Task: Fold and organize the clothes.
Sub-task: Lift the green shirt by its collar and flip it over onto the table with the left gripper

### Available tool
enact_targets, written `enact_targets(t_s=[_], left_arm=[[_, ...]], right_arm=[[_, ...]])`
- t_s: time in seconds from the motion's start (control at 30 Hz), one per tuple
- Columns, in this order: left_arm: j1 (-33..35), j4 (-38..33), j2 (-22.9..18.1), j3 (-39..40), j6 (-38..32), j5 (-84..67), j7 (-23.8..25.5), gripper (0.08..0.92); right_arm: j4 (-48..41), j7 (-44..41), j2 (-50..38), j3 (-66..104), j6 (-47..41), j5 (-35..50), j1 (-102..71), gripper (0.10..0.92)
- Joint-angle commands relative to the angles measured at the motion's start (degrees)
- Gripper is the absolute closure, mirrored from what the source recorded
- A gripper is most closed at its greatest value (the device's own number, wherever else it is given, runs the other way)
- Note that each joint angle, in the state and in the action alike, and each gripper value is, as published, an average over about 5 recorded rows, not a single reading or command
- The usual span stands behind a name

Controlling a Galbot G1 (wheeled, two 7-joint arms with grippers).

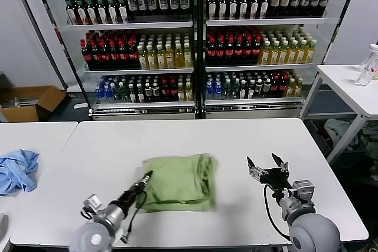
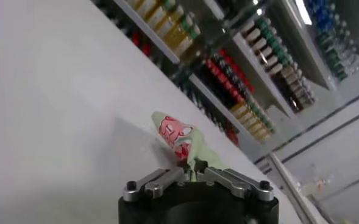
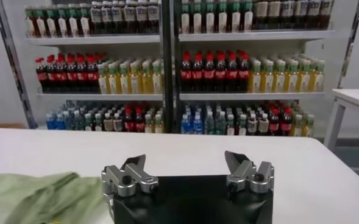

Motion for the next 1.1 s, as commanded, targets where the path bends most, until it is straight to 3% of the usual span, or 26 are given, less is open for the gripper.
enact_targets(t_s=[0.03,0.23,0.37,0.53,0.7,0.93,1.1], left_arm=[[1.33,-1.89,13.93,-19.50,2.88,-2.82,0.17,0.898],[0.30,-6.40,24.48,-23.35,6.61,1.33,-1.28,0.898],[-1.39,-13.44,25.19,-15.19,7.98,10.17,-2.79,0.898],[-2.57,-11.02,20.36,1.33,6.89,32.88,-0.98,0.898],[-8.32,-7.74,16.33,14.54,7.98,43.75,-4.83,0.898],[-25.61,-5.55,6.27,25.89,8.24,14.92,-15.61,0.898],[-32.21,1.38,-2.48,30.21,6.93,3.54,-18.91,0.898]], right_arm=[[-0.34,-0.11,-0.04,0.22,0.31,0.58,0.84,0.203],[0.45,-0.24,-0.13,0.22,0.51,0.79,0.39,0.203],[0.94,-0.37,-0.33,0.34,0.77,0.76,0.13,0.203],[1.15,-0.52,-0.95,1.02,1.32,0.85,0.28,0.203],[2.20,-0.53,-1.48,2.03,1.23,1.38,0.31,0.203],[2.22,-0.63,-1.16,2.07,1.15,1.29,0.72,0.203],[2.07,-0.71,-0.82,2.28,1.30,1.36,0.75,0.203]])
